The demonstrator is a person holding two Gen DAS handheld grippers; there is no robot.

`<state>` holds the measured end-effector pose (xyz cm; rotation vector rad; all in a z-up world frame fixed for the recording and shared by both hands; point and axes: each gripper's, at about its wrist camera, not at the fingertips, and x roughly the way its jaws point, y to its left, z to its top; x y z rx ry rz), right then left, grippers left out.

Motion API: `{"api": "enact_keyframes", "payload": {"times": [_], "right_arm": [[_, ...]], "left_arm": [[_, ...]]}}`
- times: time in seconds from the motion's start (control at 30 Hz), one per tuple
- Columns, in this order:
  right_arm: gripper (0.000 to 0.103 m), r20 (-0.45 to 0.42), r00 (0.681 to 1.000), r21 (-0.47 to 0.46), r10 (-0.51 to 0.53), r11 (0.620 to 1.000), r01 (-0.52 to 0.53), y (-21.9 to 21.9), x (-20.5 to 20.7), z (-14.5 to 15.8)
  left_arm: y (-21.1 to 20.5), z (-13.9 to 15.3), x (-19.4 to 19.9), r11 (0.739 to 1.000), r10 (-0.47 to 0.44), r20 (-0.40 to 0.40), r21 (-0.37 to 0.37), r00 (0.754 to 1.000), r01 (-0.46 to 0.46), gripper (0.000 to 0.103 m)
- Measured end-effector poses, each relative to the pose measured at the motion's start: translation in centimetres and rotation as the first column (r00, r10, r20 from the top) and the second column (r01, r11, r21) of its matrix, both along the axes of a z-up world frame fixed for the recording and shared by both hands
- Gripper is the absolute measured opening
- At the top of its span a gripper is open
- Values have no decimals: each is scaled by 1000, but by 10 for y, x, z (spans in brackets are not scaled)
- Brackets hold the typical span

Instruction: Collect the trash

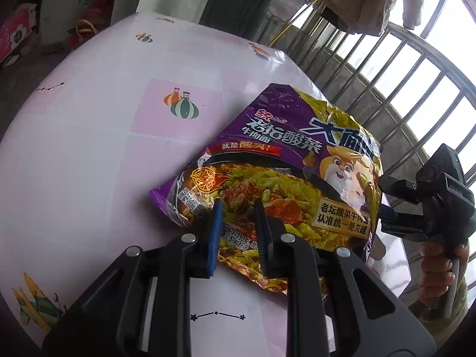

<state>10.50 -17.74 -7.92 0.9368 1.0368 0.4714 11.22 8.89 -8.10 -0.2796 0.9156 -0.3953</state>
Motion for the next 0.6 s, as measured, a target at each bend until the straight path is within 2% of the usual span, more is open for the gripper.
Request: {"api": "enact_keyframes", "payload": {"times": [0.23,0.47,0.6], "right_arm": [[38,81,996,37,33,999,-36,16,2,10],[23,74,996,-26,45,999,-43,33,6,5],[17,59,997,-21,39,999,-38,39,11,-1]], "left_arm": [[-1,1,-2,1000,-8,12,24,1000,8,19],[-3,0,-6,1000,-16,19,13,1000,16,18],[-1,-1,-6,1000,-10,15,0,1000,10,18]]}}
